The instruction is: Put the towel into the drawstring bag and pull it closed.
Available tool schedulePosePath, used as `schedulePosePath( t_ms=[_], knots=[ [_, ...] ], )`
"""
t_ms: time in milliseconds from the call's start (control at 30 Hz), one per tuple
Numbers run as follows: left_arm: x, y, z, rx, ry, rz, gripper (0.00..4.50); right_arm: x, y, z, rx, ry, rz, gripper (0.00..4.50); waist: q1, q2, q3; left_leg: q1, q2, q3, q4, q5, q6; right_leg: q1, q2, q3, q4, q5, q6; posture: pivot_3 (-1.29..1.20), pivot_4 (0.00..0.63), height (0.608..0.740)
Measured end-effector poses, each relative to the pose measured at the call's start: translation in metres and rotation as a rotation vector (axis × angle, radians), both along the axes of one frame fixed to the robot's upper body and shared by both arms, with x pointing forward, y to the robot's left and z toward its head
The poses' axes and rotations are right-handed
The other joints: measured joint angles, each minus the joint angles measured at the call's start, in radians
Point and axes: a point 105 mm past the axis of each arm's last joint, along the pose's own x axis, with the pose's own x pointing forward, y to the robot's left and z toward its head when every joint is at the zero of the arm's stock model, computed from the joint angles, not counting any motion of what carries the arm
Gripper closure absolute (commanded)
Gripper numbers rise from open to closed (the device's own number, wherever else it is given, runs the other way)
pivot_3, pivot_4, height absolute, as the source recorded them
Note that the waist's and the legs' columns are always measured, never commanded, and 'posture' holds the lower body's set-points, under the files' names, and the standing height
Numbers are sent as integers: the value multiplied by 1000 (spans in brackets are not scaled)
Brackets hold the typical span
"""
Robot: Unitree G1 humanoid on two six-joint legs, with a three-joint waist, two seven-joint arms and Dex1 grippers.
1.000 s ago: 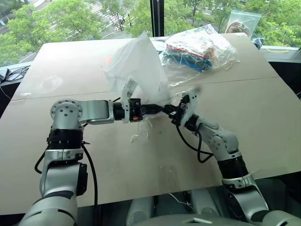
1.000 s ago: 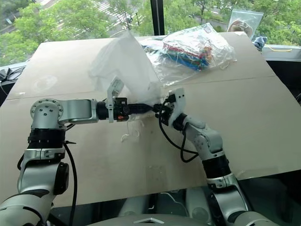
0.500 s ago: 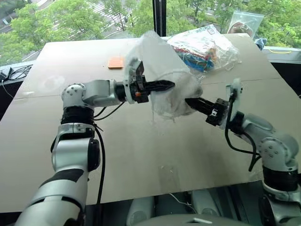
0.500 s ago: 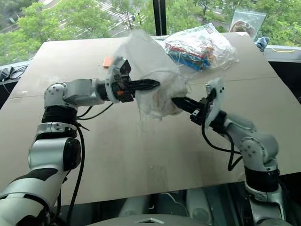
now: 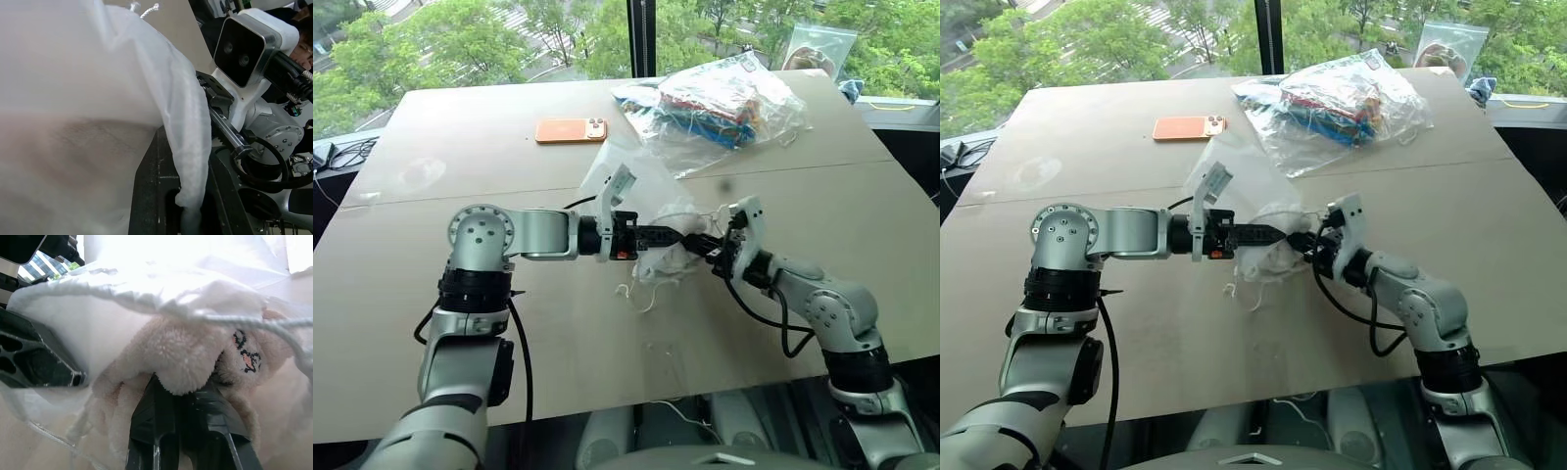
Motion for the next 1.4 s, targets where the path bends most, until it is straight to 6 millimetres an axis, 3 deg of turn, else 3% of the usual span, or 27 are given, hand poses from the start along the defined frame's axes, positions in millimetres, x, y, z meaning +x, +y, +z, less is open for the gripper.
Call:
schedulePosePath(
  t_ms=[233, 300, 467, 500, 700, 833, 900, 1033, 1233, 1333, 1400],
  knots=[
    [-3, 3, 4, -17, 8, -11, 4500, 15, 35, -11, -55, -115, 55, 4465, -3, 0, 0, 0, 0, 0, 0, 2, -4, 0, 0, 0, 0, 0, 0, 0, 150, 740],
    [-3, 4, 3, -11, 8, -9, 4500, 20, 36, -21, -91, -130, 32, 4465, -1, 0, 0, 0, 0, 0, 0, 2, -4, 0, 0, 0, 0, 0, 0, 0, 150, 740],
    [-1, 5, 2, -4, 3, -4, 4500, 26, 34, -21, -128, -195, -15, 4465, -1, 0, 0, 0, 0, 0, 0, 2, -4, 0, -1, 0, 0, 0, 0, 0, 150, 740],
    [1, 5, 0, 20, -28, 4, 4500, 25, 27, -23, -161, -218, -23, 3789, -1, 0, 0, 0, -1, 0, 0, 2, -4, 0, 0, 0, 0, 0, 0, 0, 150, 740],
    [20, 22, -2, 87, -146, 80, 4500, 4, -9, -27, -310, -270, -36, 1142, 2, 0, 0, -1, -1, 0, -1, 2, -4, 0, 0, 0, -1, 0, 0, 0, 150, 740],
    [27, 26, -3, 87, -167, 71, 4500, -18, -12, -9, -281, -251, -10, 1142, -4, 0, 0, 0, 0, 0, -1, 2, -4, 0, 0, 0, -1, 0, 0, 0, 150, 740],
    [28, 26, -3, 92, -176, 62, 4500, -18, -16, -4, -278, -238, -34, 1142, -2, 0, 0, 0, 0, 0, -1, 0, 0, 0, 0, -1, 0, 0, 0, 0, 150, 740],
    [30, 27, -1, 97, -198, 42, 4500, 3, -32, 0, -268, -171, -206, 1142, -3, 0, 0, 0, 0, 0, 0, 0, 0, 0, 0, 0, 0, 0, 0, 0, 150, 740],
    [30, 28, -2, 103, -203, 30, 4500, 27, -38, -10, -300, -112, -300, 1142, -3, 0, 0, 0, 0, 0, 0, 0, 0, 0, 0, 0, 0, 0, 0, 0, 150, 740],
    [31, 30, -3, 111, -204, 33, 4500, 32, -34, -9, -289, -110, -301, 2483, -4, 0, 0, -1, 0, 0, 0, 0, 0, 0, 0, 0, 0, 0, 0, 0, 150, 740],
    [32, 32, -1, 109, -209, 43, 4500, 35, -32, -3, -288, -130, -298, 2483, -4, 0, 0, -1, 0, 0, 0, 0, 0, 0, 0, 0, 0, 0, 0, 0, 150, 740]
  ],
)
